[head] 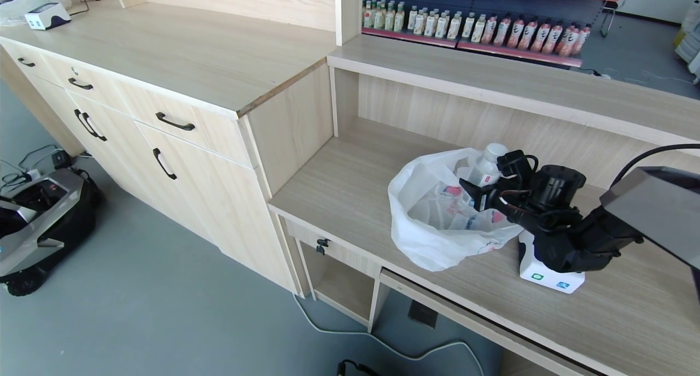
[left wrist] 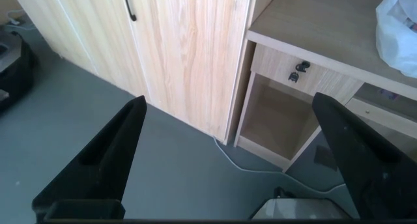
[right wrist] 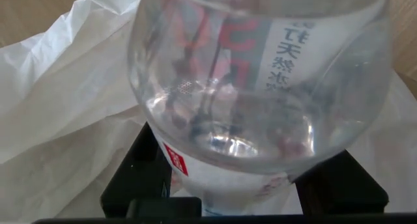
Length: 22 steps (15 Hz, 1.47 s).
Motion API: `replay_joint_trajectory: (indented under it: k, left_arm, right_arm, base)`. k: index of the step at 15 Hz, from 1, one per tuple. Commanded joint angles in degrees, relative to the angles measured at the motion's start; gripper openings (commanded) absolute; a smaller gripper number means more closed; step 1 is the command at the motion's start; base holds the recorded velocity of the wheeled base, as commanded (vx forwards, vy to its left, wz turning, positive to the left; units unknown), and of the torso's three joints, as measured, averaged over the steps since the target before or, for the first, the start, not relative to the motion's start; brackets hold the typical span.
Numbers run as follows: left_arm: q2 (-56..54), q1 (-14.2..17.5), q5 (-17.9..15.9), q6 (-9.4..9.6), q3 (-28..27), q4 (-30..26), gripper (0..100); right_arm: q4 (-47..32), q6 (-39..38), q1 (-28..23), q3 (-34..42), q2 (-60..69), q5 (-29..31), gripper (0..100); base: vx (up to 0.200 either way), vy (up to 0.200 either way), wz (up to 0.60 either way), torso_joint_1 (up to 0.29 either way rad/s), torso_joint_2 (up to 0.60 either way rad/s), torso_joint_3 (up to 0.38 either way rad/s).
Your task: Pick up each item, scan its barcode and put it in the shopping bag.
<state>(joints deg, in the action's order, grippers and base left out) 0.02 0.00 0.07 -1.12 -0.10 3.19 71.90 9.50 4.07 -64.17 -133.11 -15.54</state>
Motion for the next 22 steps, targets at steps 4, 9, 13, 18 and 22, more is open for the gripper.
replay_joint_trajectory:
  k: [4,9,13,18,22]
  left_arm:
    - [0.0,0.0,0.0,-0.02,0.0,0.1,100]
    - [0.0,0.0,0.0,-0.02,0.0,0.1,100]
    - [0.0,0.0,0.0,-0.02,0.0,0.1,100]
    - [0.0,0.0,0.0,-0.02,0.0,0.1,100]
    - [0.0,0.0,0.0,-0.02,0.0,0.0,100]
  right_arm:
    - [-0.8,-0.4,0.1,-4.6,-2.0,0.0,0]
    - [-0.2,-0.3,0.9,-6.3,-4.8,0.0,0]
    - [-0.2,-0.4,0.6,-5.8,-4.5,0.0,100]
    - [-3.3,1.0,-1.2,15.8,26.8,0.1,100]
    - [-30.0,1.8,-16.6,29.4,61.7,0.1,100]
  base:
    - [0.000,0.000,0.00,0.000,0.00,0.000]
    - [0.000,0.000,0.00,0.000,0.00,0.000]
    - [0.000,0.000,0.00,0.000,0.00,0.000]
    - [0.000,0.000,0.00,0.000,0.00,0.000]
    - [0.000,0.000,0.00,0.000,0.00,0.000]
